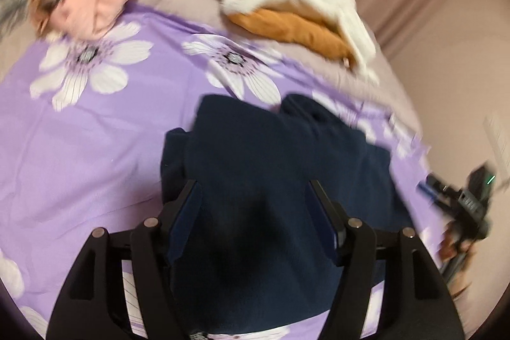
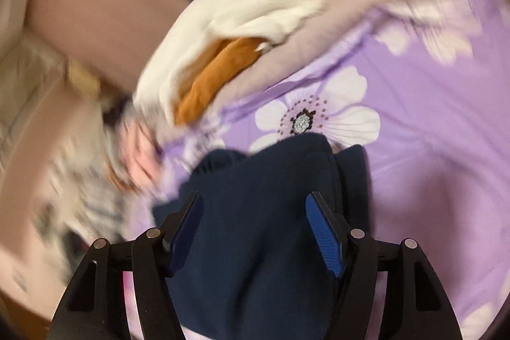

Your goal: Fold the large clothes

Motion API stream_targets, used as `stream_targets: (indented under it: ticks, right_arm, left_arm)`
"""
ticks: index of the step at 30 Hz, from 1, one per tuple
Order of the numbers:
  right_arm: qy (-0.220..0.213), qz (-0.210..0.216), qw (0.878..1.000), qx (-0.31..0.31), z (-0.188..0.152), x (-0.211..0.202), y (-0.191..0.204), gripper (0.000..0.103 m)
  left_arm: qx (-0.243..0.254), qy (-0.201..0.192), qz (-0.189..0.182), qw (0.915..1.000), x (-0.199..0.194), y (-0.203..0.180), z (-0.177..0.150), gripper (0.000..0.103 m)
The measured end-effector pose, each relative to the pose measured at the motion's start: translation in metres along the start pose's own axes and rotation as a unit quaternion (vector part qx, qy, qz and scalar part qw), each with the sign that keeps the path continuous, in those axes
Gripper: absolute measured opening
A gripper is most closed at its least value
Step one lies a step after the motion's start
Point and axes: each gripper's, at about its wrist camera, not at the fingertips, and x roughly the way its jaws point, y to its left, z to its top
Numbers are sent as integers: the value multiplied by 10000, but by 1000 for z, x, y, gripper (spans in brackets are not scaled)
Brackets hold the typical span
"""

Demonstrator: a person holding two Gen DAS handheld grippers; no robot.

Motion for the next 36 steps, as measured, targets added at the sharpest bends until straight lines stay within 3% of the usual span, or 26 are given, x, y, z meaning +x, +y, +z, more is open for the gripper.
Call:
stream_targets:
  ticks: [3,6,10,11,14,30,36]
  right_arm:
    - [162,-321,9966,-744,-18,12,20,60]
    - [366,-737,9880,-1310,-37,28,29,58]
    - [574,-1761,9589,-2149,-61,53,26,56]
    - [585,-1807,9555,-2256,-65,54,22,56]
    - [523,-1857,9525,-2355,-72,50,16,56]
    - [298,-1672,9605,-2205,-77,30,21,56]
    - [4,-1565,9642,-2139,-77,5,28,56]
  left_arm:
    - [534,56,283,9982,18,-17,-16,67]
    - [803,149,630,9947,39,-17,-25,67]
    - [847,391,774,9926,67,-3,-37,69]
    - [835,415,743,9929,70,0,-38,69]
    - [752,420,664,9941,73,4,-35,71]
    - [781,434,735,9933,69,-5,-39,71]
    - [788,408,768,9931,67,-6,-40,71]
